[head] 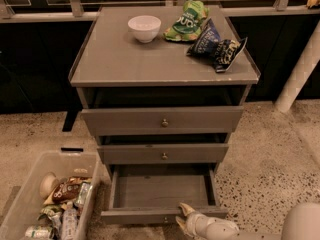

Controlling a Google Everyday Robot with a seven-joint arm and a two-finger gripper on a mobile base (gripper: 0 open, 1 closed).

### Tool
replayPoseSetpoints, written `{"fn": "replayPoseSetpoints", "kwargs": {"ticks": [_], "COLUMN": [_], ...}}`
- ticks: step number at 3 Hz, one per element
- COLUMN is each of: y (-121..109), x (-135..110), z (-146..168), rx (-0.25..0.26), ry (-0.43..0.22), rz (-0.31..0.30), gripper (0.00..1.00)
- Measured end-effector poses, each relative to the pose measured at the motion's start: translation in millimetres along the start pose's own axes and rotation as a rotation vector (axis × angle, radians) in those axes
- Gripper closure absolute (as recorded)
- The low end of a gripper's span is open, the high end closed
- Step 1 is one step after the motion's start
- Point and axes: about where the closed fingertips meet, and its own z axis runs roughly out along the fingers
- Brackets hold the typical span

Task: Open bottom drawer

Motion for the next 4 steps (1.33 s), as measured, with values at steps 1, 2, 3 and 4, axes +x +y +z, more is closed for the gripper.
{"fn": "replayPoseSetpoints", "kwargs": {"ticks": [1, 2, 3, 4], "y": [12, 10, 22, 21], "x": [7, 5, 6, 4], "z": [-2, -5, -7, -10], "rx": [-0.012, -0.012, -0.026, -0.026], "ry": [0.007, 0.007, 0.007, 0.007], "rz": [-0.015, -0.015, -0.033, -0.033], "gripper": [1.0, 1.0, 1.0, 1.0]}}
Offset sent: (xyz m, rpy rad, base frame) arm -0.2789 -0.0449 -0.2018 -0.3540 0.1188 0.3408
